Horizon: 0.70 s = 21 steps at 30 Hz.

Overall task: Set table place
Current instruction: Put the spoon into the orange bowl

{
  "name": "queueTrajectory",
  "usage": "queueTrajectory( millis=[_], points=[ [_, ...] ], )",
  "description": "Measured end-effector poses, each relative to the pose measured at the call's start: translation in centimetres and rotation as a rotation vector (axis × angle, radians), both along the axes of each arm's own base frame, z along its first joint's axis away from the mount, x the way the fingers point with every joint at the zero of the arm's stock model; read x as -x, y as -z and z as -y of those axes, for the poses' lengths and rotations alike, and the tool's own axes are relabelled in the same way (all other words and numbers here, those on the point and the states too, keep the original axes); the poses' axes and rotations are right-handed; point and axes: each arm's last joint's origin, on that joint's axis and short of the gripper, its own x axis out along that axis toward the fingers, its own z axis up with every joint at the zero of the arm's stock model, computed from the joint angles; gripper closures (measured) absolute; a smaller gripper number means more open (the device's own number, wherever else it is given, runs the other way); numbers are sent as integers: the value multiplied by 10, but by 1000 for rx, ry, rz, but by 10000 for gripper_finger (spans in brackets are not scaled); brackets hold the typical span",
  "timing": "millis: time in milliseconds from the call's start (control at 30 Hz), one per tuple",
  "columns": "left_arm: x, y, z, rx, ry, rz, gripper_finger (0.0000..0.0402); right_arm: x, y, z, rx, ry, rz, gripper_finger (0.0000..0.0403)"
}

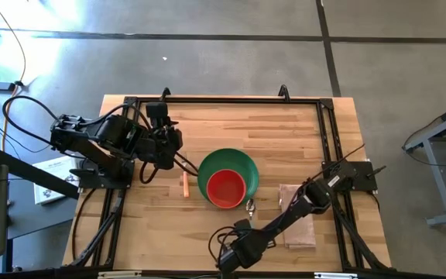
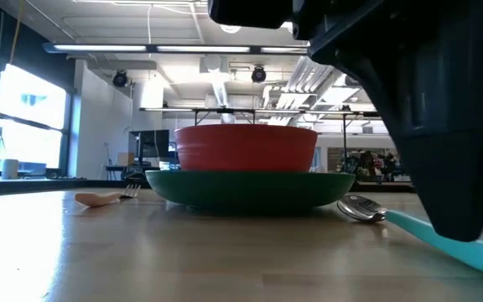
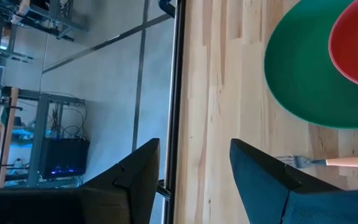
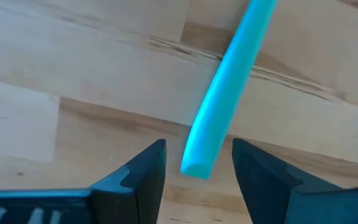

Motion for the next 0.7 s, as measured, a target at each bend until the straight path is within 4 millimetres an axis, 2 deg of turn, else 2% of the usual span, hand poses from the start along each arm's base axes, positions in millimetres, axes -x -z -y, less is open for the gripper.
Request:
queueTrajectory(
  millis=[200,367,467,633,700],
  points=[
    [0,0,0,-6,10,-11,218,-1,13,-3,-11,15,-26,226],
    [0,0,0,-7,11,-12,218,-2,16,-4,-16,16,-33,233],
    [0,0,0,-7,11,-12,218,-2,16,-4,-25,16,-33,267],
    [0,0,0,-6,11,-12,218,-2,16,-5,-30,-9,-39,364],
    [0,0,0,-6,12,-12,218,-1,16,-5,-30,-13,-38,378]
  ],
)
